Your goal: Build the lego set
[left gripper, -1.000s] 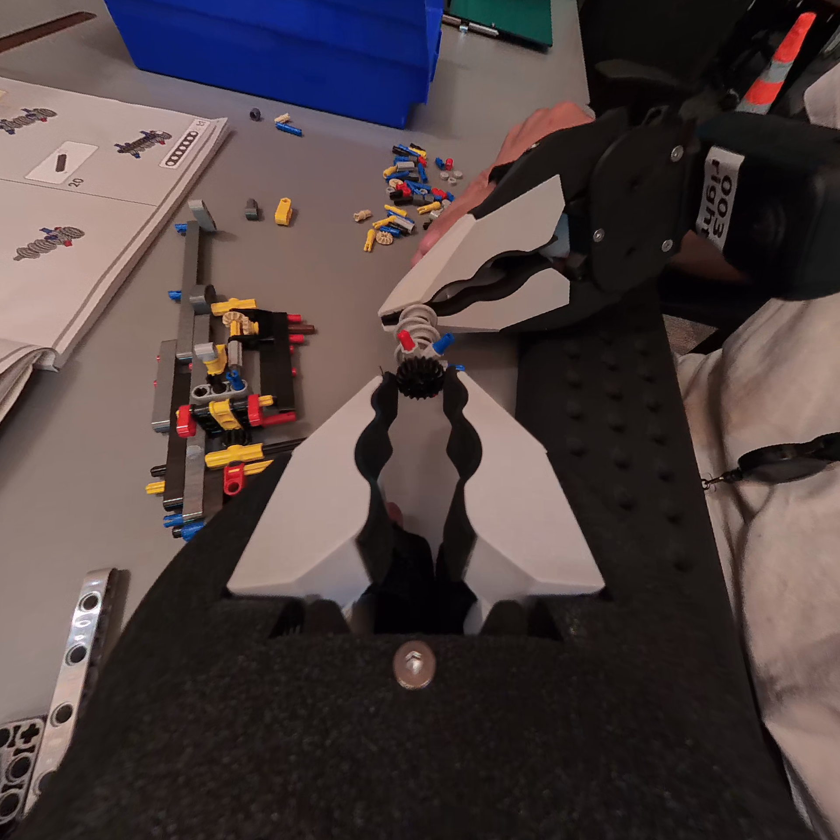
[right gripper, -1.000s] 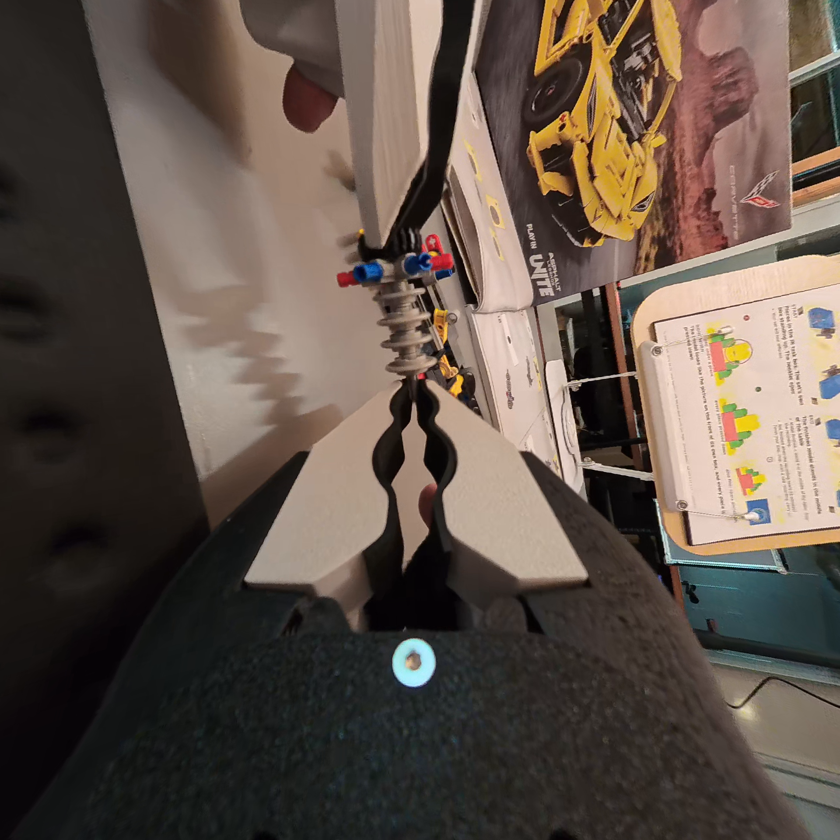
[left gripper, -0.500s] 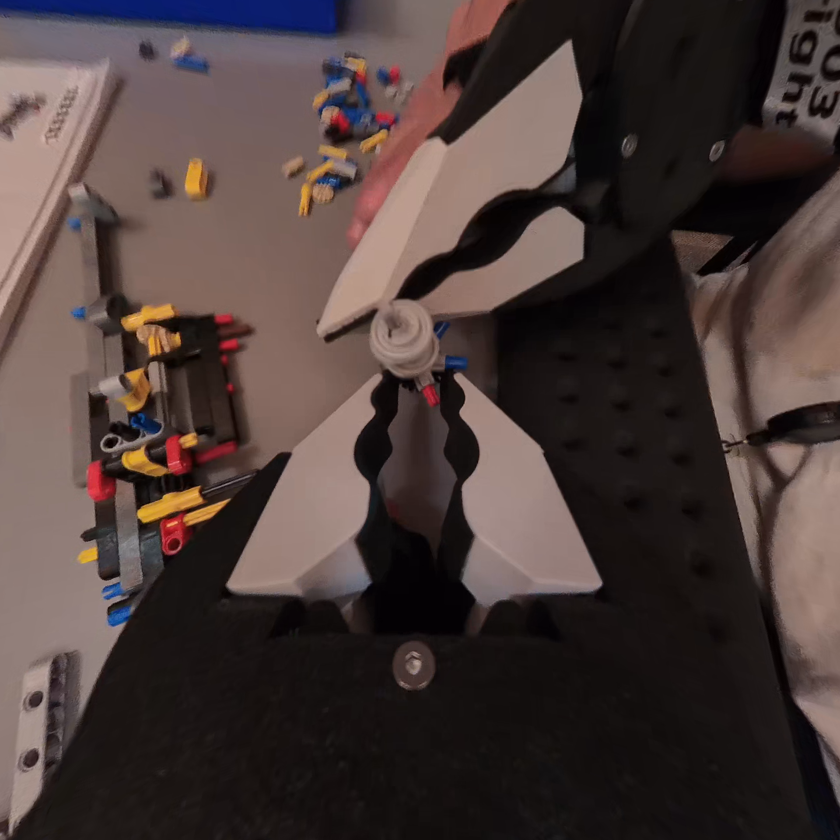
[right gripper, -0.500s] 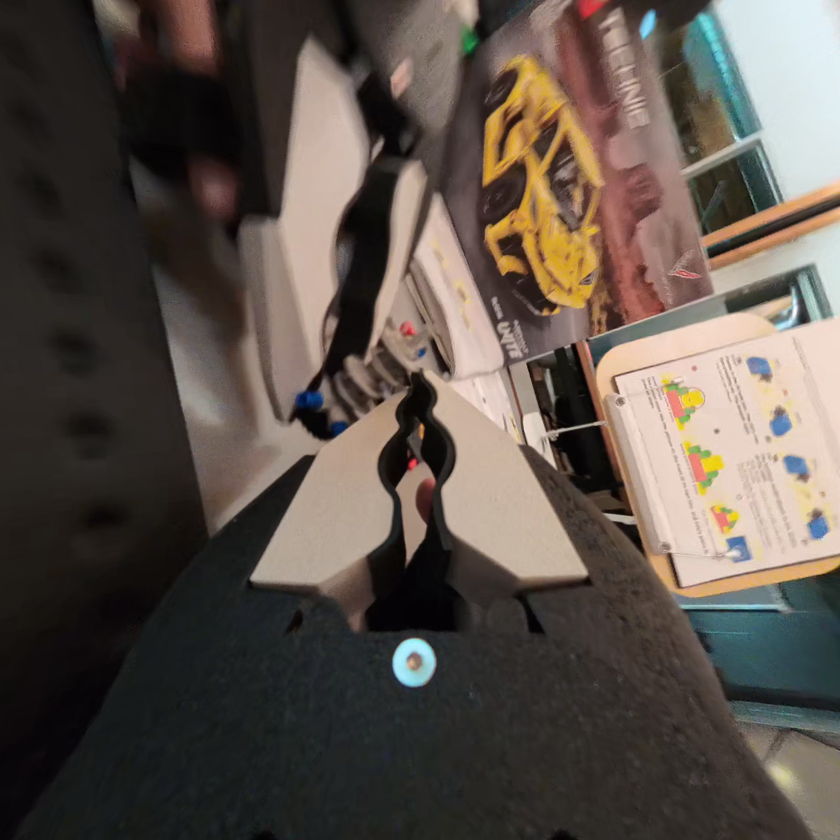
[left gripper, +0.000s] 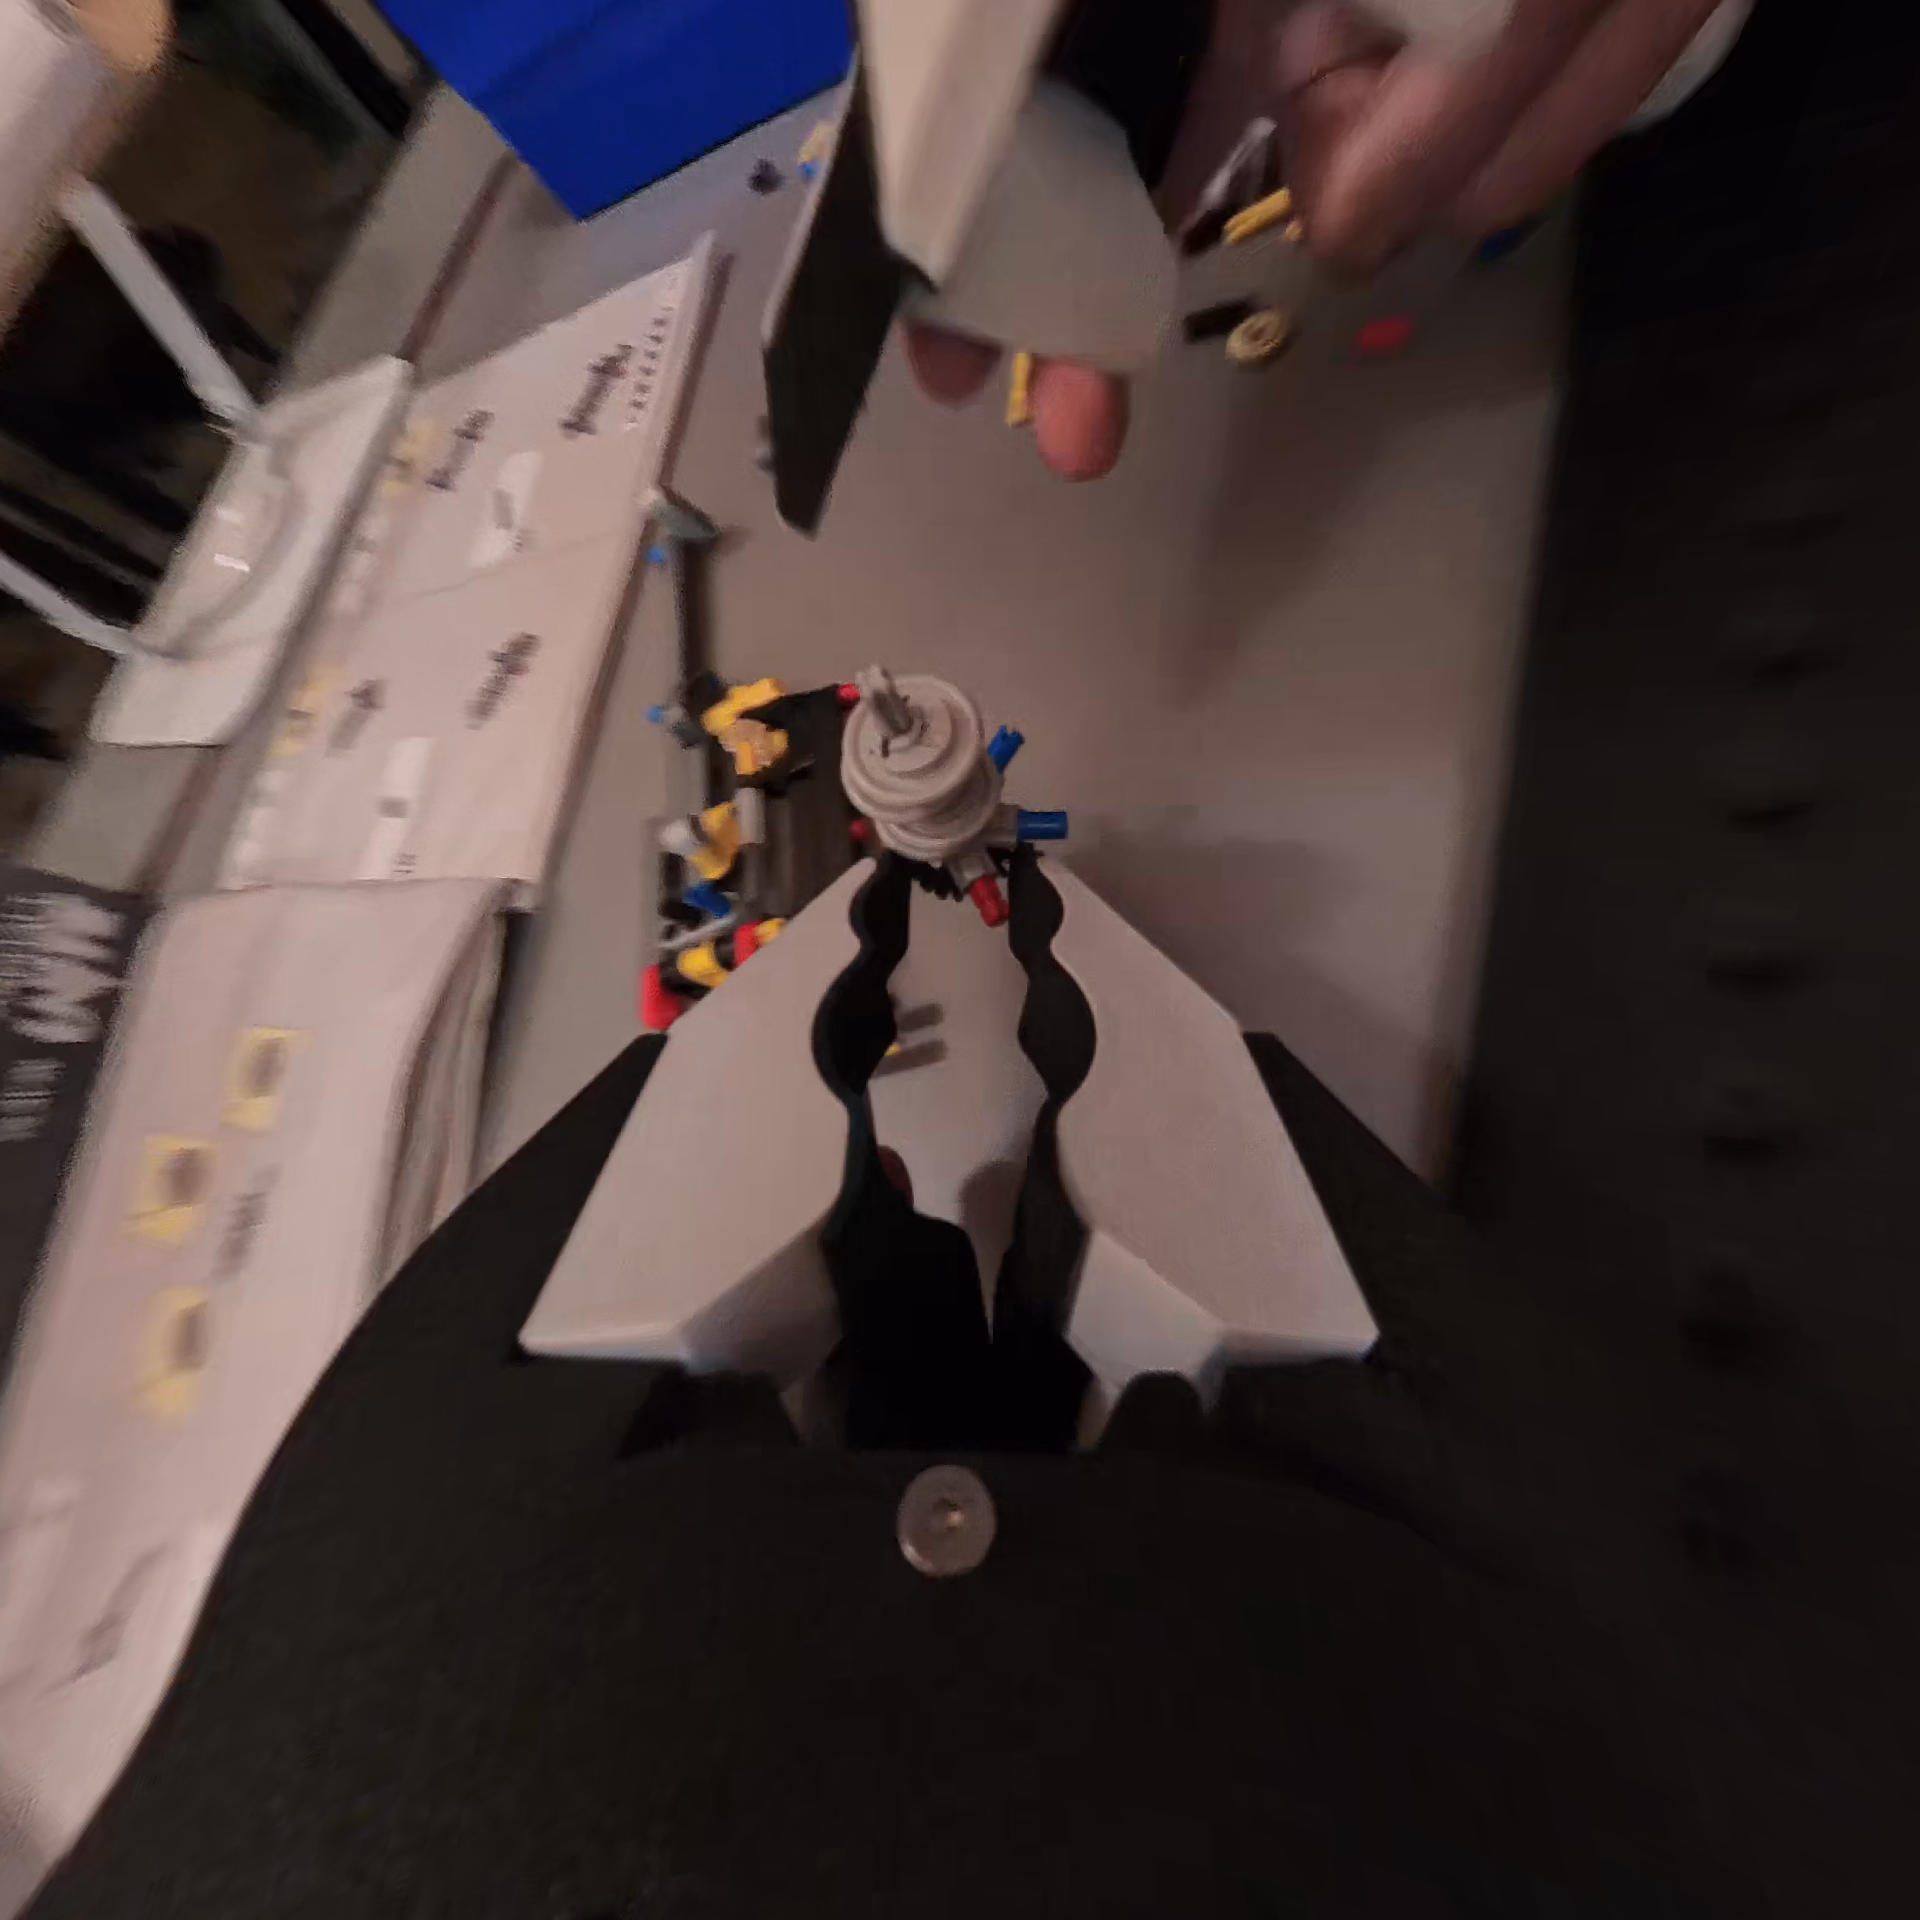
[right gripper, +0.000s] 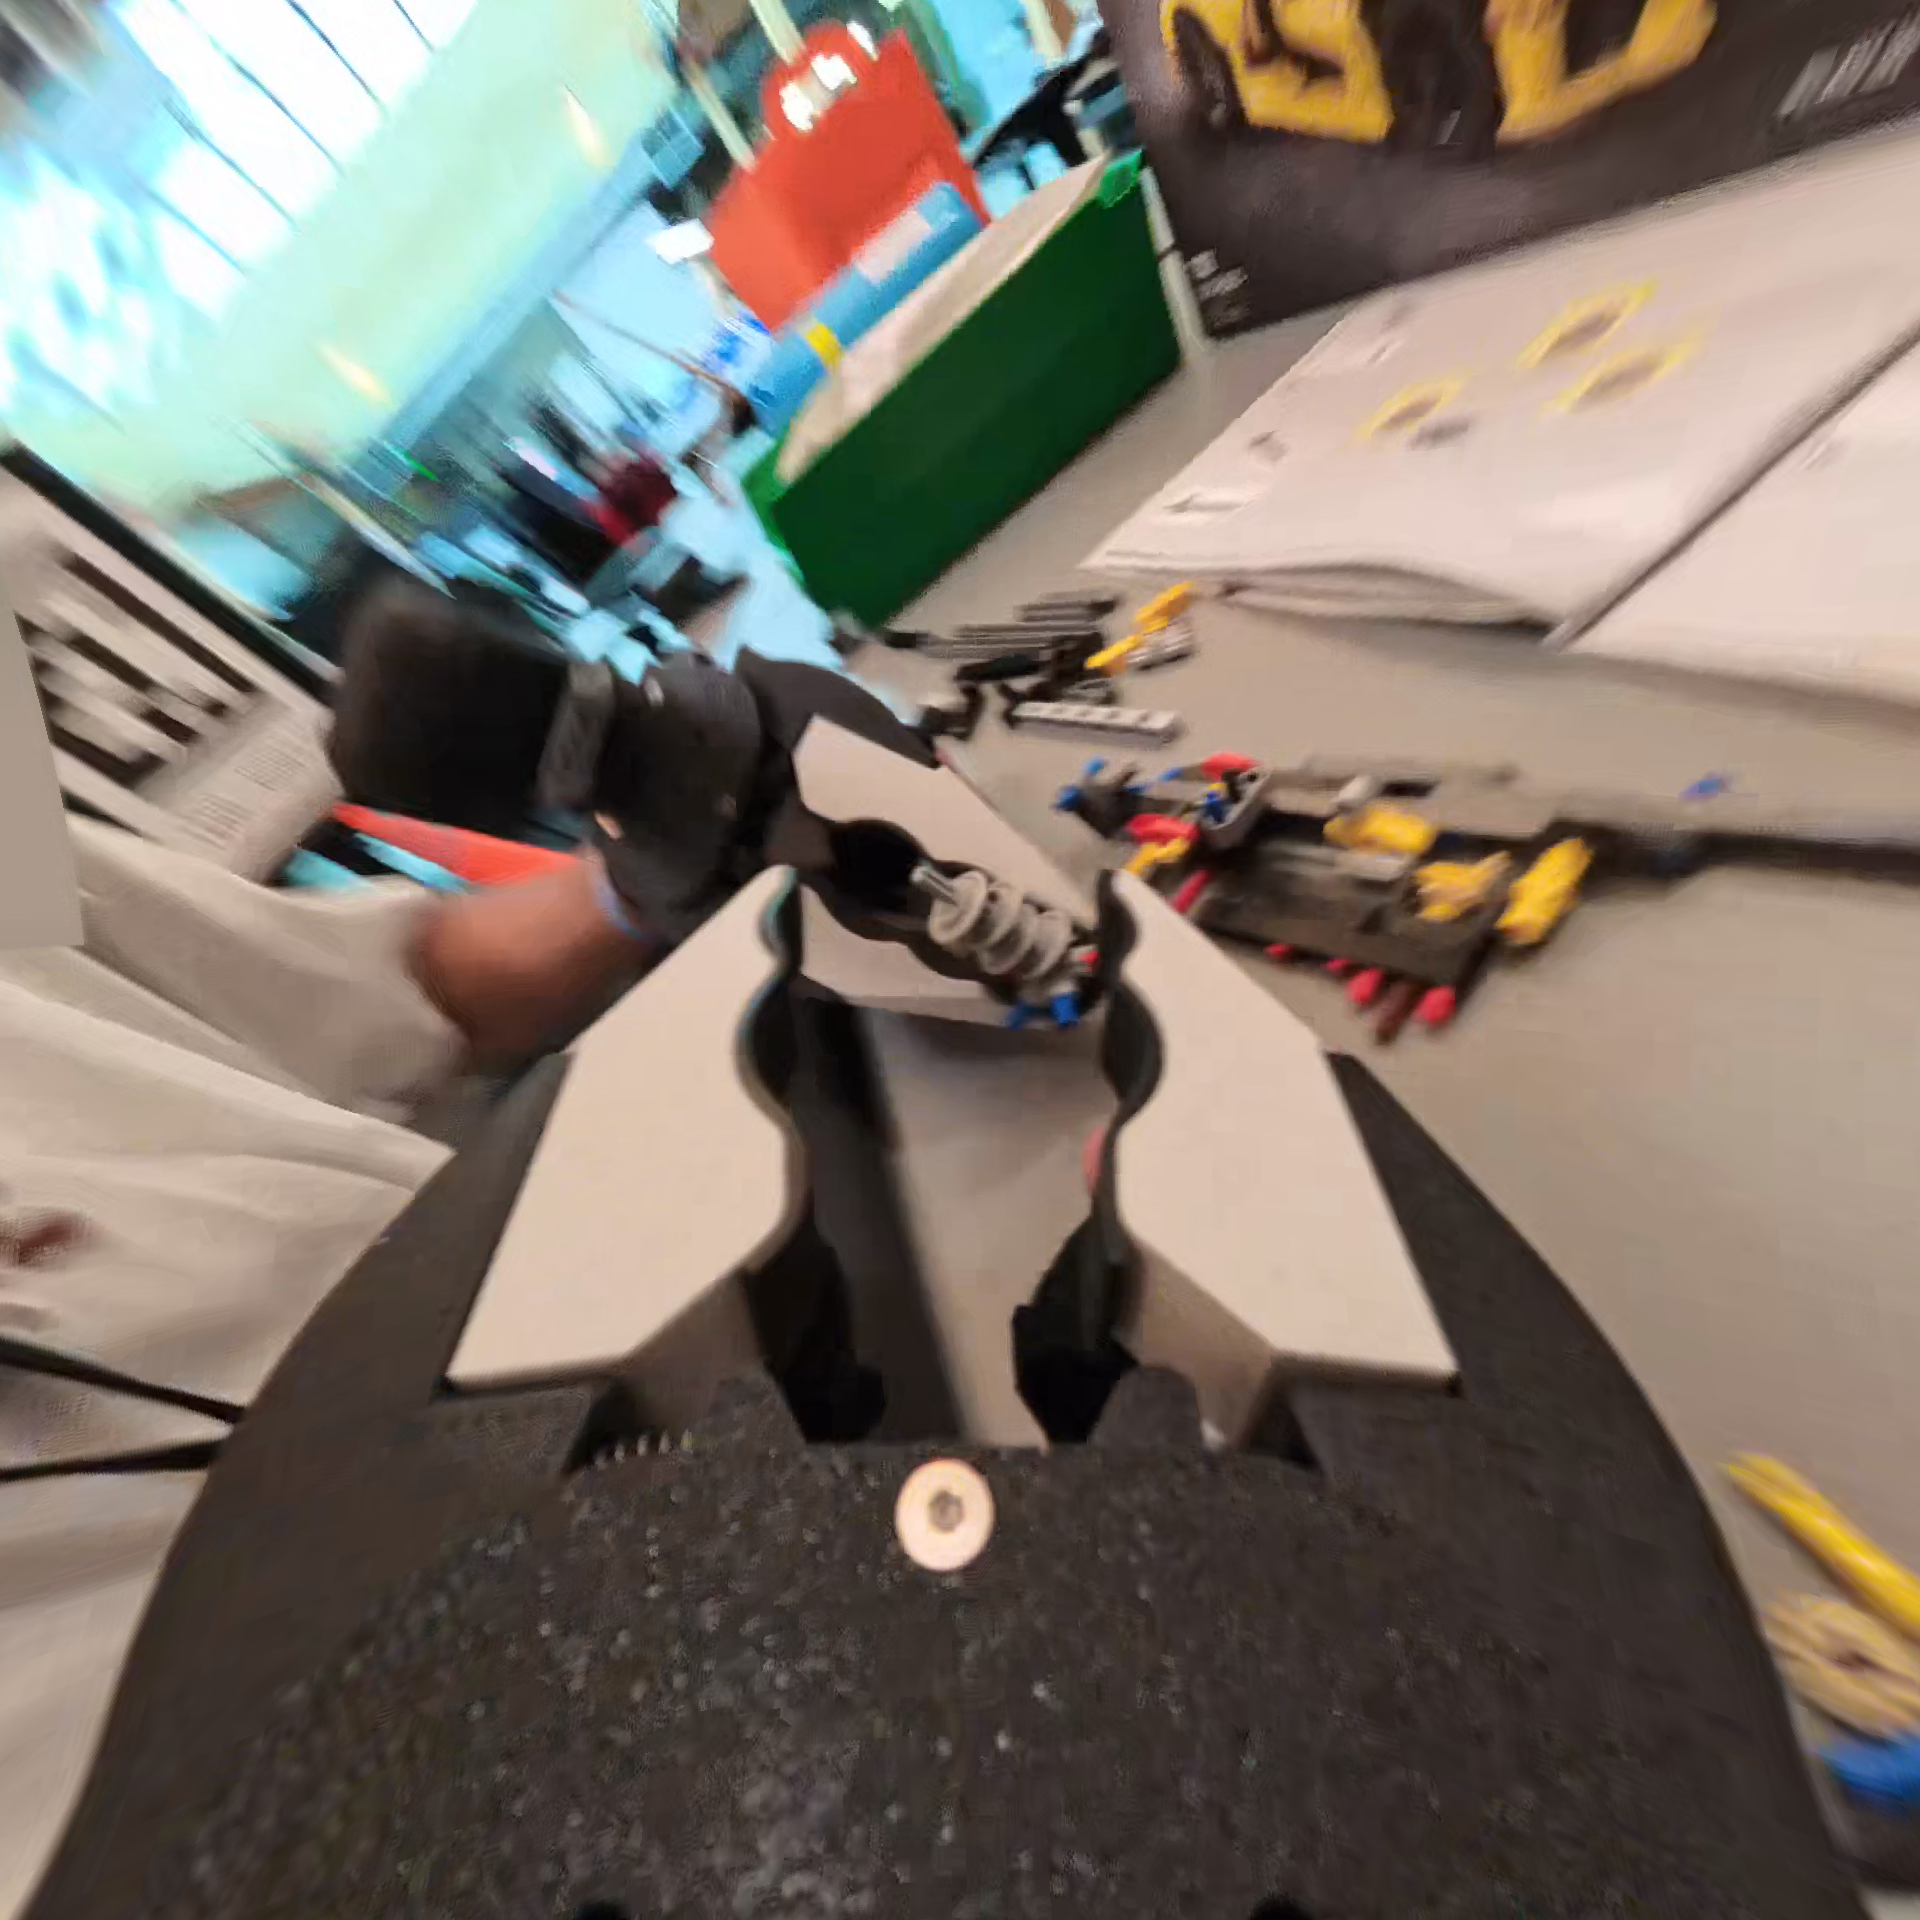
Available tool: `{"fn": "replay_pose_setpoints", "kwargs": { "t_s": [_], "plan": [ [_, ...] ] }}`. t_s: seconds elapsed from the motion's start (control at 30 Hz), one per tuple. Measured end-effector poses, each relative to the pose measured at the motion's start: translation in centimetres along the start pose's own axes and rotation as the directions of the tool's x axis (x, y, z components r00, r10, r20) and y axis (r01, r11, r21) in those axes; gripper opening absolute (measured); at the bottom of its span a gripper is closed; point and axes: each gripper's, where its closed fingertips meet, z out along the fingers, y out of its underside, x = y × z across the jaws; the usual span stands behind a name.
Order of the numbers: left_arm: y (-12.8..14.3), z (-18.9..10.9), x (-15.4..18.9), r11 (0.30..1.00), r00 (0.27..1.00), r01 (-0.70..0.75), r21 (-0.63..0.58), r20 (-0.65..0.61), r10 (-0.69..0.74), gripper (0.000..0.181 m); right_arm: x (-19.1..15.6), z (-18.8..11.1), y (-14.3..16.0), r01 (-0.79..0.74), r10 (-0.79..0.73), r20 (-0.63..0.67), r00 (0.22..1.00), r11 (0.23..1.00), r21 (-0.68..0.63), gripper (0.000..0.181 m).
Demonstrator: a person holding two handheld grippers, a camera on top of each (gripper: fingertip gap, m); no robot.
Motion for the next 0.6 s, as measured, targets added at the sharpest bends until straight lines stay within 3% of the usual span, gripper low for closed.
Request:
{"fn": "replay_pose_setpoints", "kwargs": {
  "t_s": [0.07,0.13,0.23,0.33,0.6],
  "plan": [
    [-0.5,-0.3,-0.7,0.993,0.986,-0.122,0.0,0.111,0.121,0.017,0.4,0.8,0.8,-0.156,0.158,0.057,0.986,0.987,-0.036,0.075],
    [-1.3,-0.7,-0.9,0.978,0.962,-0.208,0.01,0.184,0.202,0.017,0.5,1.7,2.0,-0.14,0.143,0.022,0.99,0.985,-0.103,0.087],
    [-2.1,-1.3,-1.1,0.963,0.933,-0.27,0.019,0.251,0.257,0.017,-0.3,2.5,2.4,-0.128,0.136,0.053,0.989,0.983,-0.133,0.081],
    [-2.5,-1.6,-1.2,0.955,0.919,-0.295,0.024,0.279,0.277,0.017,-1.0,2.6,2.1,-0.114,0.126,0.095,0.988,0.986,-0.121,0.061],
    [-3.3,-2.2,-1.4,0.932,0.879,-0.361,0.031,0.346,0.329,0.018,-1.8,2.2,1.6,-0.066,0.076,0.13,0.989,0.995,-0.079,0.06]
  ]
}}
